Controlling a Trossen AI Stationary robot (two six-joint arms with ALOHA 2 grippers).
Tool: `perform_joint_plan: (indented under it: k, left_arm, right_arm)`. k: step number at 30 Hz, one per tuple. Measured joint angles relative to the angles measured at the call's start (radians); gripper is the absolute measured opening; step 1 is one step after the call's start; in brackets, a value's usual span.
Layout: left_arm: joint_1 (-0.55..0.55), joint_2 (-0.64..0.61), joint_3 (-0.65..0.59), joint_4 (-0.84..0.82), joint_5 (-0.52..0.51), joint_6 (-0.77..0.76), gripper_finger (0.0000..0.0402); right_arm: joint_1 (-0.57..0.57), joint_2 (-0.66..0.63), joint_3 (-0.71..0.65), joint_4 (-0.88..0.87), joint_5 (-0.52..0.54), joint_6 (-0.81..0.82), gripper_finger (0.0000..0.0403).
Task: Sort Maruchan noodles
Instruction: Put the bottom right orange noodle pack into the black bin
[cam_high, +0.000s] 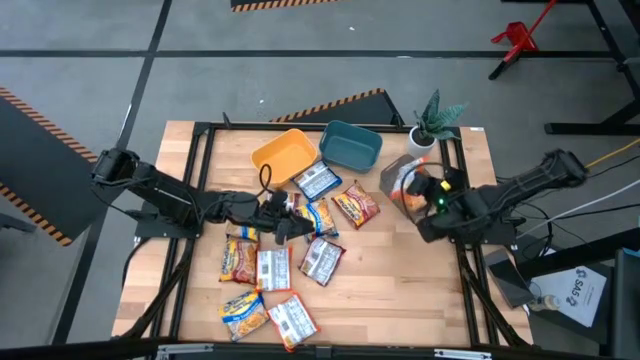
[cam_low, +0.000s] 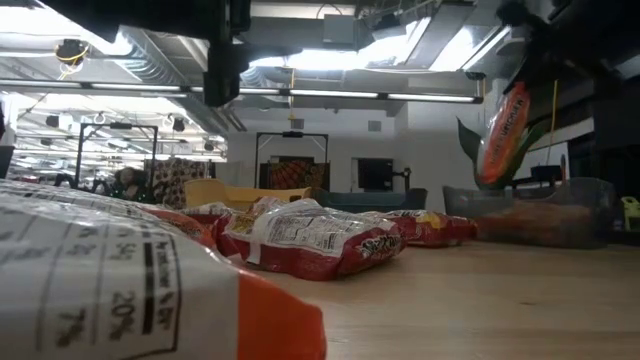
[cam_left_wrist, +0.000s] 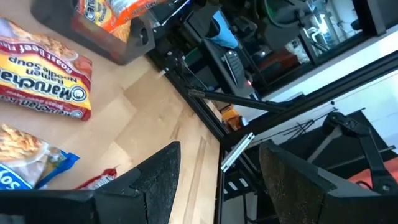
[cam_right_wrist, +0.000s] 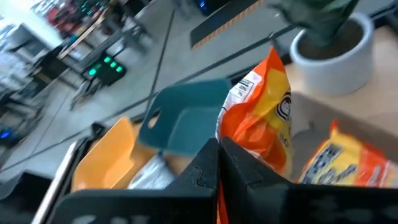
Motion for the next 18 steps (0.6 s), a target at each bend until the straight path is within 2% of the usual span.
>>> perform_joint_plan:
  k: [8, 13, 16, 18]
  left_arm:
    - [0.023, 0.000, 0.000, 0.000, 0.011, 0.025, 0.0215]
    - [0.045, 0.000, 0.000, 0.000, 0.055, 0.027, 0.0215]
    - [0.055, 0.000, 0.000, -0.001, 0.079, 0.027, 0.0215]
    - [0.061, 0.000, 0.000, 0.000, 0.101, 0.027, 0.0215]
  right_arm:
    - [-0.190, 0.028, 0.000, 0.021, 0.012, -0.031, 0.0000]
    - [-0.278, 0.034, 0.000, 0.107, 0.016, -0.105, 0.0000]
    - [-0.312, 0.034, 0.000, 0.166, -0.018, -0.195, 0.0001]
    - [-0.321, 0.034, 0.000, 0.172, -0.080, -0.271, 0.0001]
